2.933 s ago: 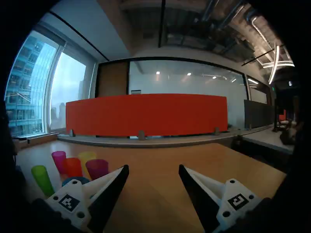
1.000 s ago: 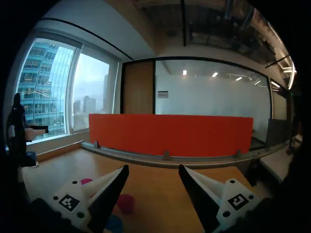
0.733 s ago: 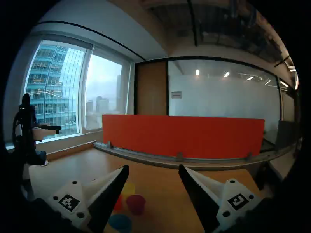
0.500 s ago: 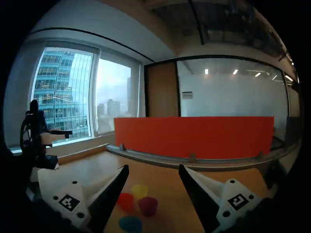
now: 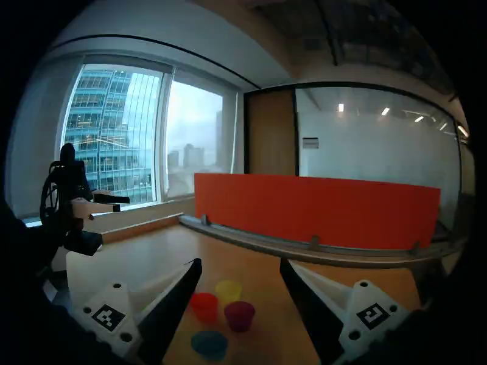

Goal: Pour water

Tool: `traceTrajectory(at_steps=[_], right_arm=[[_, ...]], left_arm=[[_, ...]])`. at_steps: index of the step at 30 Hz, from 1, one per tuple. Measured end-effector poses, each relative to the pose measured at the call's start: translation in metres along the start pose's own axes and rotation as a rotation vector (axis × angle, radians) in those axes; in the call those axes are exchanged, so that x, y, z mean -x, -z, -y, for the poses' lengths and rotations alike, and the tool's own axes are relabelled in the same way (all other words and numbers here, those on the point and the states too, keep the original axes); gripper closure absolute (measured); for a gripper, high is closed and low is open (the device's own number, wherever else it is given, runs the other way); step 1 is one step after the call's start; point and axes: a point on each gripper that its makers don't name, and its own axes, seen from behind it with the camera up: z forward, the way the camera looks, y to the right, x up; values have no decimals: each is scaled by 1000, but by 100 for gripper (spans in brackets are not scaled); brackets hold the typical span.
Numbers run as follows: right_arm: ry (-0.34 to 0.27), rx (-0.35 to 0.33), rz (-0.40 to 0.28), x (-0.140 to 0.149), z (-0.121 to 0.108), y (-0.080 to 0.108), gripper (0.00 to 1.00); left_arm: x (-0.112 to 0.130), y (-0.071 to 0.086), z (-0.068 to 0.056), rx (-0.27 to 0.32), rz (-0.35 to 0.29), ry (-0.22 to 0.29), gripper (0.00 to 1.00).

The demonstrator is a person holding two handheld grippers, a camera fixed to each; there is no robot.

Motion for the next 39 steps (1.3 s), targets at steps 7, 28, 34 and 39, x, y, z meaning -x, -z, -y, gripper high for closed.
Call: traceTrajectory(at_steps=[7, 28, 34, 39], right_arm=[[29, -25, 39, 7, 6, 4, 1], [47, -162, 134, 33, 28, 11, 1], [69, -189, 189, 52, 32, 14, 1], [80, -211, 232, 66, 37, 16, 1]], left_arm=[[4, -1, -10, 38, 16, -10, 5], [38, -1, -32, 162, 98, -38, 4], [49, 0, -40, 195, 128, -58, 4], [64, 1, -48, 227, 162, -64, 4]])
